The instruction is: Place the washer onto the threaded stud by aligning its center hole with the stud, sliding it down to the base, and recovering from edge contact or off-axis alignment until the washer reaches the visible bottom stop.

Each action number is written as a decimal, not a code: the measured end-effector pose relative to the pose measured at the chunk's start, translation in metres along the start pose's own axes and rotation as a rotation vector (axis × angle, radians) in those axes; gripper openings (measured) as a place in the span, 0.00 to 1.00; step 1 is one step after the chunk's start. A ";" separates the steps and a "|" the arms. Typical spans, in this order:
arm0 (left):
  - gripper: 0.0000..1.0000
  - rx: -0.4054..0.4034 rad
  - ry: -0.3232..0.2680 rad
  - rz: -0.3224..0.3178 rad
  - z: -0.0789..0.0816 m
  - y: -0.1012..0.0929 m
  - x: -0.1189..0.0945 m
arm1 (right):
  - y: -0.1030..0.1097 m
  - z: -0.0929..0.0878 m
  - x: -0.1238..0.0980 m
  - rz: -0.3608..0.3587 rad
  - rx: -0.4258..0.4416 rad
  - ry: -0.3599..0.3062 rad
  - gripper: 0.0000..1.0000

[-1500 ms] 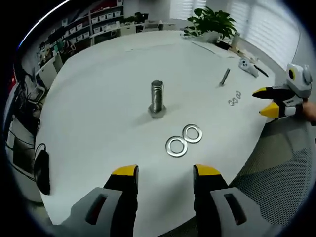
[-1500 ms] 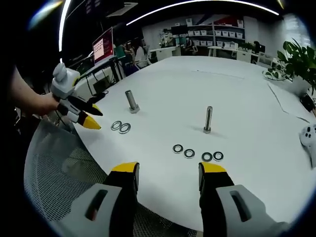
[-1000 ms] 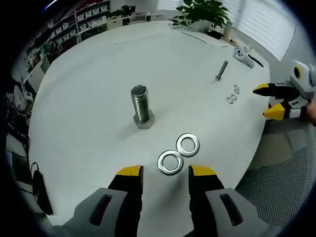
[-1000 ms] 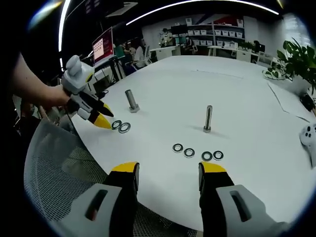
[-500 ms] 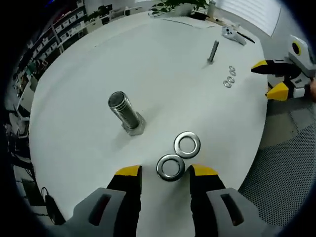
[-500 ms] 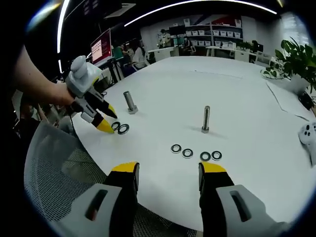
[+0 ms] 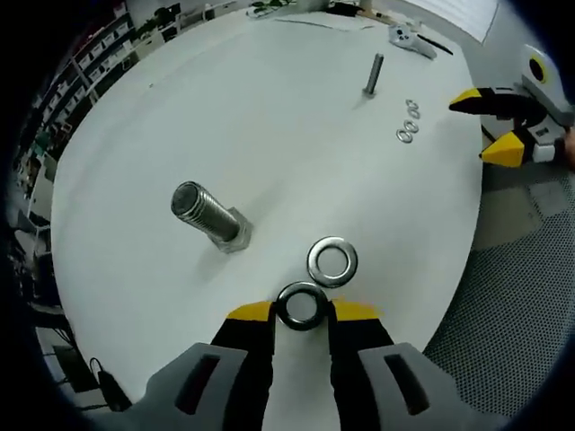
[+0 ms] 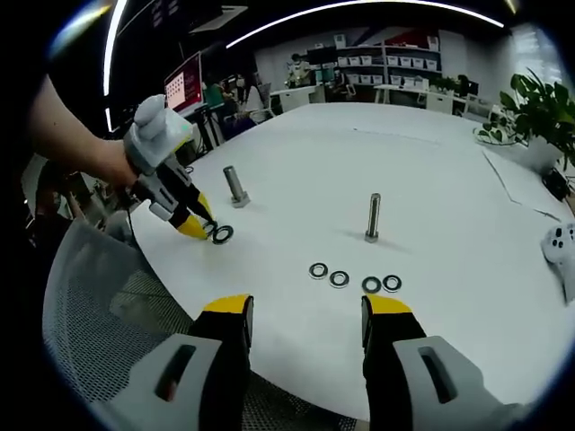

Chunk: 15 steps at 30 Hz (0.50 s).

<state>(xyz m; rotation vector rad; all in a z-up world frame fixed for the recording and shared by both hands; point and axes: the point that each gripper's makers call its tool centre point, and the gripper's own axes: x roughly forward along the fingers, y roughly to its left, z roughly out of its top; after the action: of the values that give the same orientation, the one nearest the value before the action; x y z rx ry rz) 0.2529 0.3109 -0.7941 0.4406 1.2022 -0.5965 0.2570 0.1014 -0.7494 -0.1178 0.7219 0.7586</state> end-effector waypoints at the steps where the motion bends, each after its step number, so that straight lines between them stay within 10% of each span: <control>1: 0.21 0.002 0.000 0.000 0.000 0.000 0.000 | 0.000 0.000 0.000 0.000 -0.003 0.001 0.51; 15: 0.21 0.040 0.097 -0.027 0.000 0.001 0.000 | 0.000 -0.002 0.000 -0.005 0.000 0.010 0.51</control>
<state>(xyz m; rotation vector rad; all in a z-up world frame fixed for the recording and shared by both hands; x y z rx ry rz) 0.2533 0.3117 -0.7941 0.4929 1.2916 -0.6290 0.2558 0.1008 -0.7506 -0.1231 0.7305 0.7540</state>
